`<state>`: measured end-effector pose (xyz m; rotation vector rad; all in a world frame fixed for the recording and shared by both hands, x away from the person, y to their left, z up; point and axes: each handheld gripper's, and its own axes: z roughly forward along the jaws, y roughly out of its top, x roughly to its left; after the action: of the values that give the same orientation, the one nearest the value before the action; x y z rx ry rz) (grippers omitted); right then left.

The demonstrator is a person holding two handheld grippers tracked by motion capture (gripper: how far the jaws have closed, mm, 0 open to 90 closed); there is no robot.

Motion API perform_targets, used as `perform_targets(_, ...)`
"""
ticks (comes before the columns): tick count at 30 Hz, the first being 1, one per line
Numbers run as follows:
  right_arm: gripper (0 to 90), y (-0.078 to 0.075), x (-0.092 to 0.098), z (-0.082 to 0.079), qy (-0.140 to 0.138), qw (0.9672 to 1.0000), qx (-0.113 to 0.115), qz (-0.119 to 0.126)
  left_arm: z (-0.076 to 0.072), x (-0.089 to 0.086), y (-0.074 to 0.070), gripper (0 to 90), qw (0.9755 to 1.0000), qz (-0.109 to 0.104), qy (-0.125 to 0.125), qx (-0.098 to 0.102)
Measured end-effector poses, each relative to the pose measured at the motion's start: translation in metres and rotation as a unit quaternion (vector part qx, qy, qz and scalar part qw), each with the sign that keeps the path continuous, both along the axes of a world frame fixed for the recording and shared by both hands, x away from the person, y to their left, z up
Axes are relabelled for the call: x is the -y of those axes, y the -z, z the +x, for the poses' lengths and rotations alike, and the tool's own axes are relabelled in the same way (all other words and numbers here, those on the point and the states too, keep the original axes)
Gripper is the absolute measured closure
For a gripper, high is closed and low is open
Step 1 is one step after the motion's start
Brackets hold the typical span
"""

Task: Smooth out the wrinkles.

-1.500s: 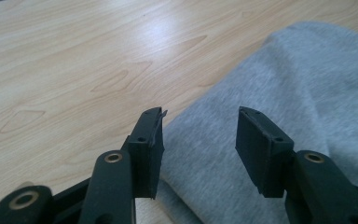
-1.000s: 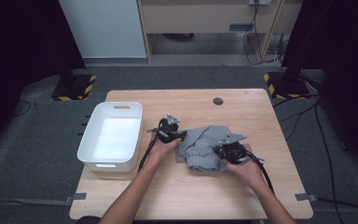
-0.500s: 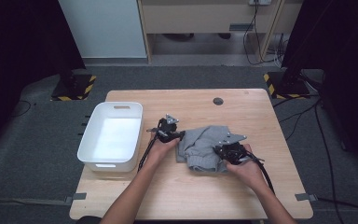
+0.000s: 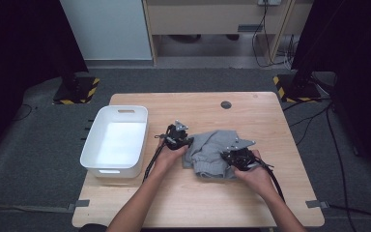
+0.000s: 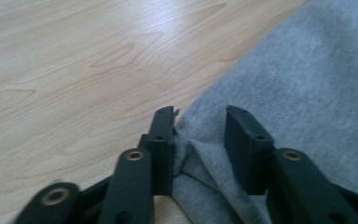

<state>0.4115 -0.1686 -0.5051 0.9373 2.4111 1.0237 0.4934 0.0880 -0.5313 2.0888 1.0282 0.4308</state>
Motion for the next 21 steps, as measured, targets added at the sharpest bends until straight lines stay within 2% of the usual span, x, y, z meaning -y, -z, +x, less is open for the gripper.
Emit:
perform_targets(3, 87.4, 0.0, 0.0, 0.0, 0.0, 1.0, 0.001, -0.001, -0.001, 0.003, 0.0, 74.9, 1.0, -0.001, 0.003, -0.001)
perform_targets(7, 87.6, 0.001, -0.001, 0.0, 0.001, 1.0, 0.005, -0.001, 0.0, 0.001, 0.0, 79.1, 0.9999, -0.008, 0.002, -0.008)
perform_targets(13, 87.8, 0.002, -0.004, 0.009, 0.011, 0.9999, 0.009, 0.0, 0.009, 0.001, -0.002, 81.6, 0.9998, -0.002, -0.018, -0.007)
perform_targets(16, 88.0, 0.001, -0.006, 0.014, 0.015, 0.9998, 0.008, 0.005, 0.013, -0.001, -0.002, 82.7, 0.9996, -0.008, -0.025, -0.006)
perform_targets(19, 88.3, 0.0, -0.007, 0.013, 0.012, 0.9998, 0.012, 0.007, 0.015, -0.005, -0.002, 83.5, 0.9994, -0.019, -0.026, -0.014)
perform_targets(21, 88.4, -0.002, -0.005, 0.011, 0.011, 0.9998, 0.014, 0.01, 0.016, -0.006, -0.002, 84.3, 0.9996, -0.015, -0.02, -0.012)
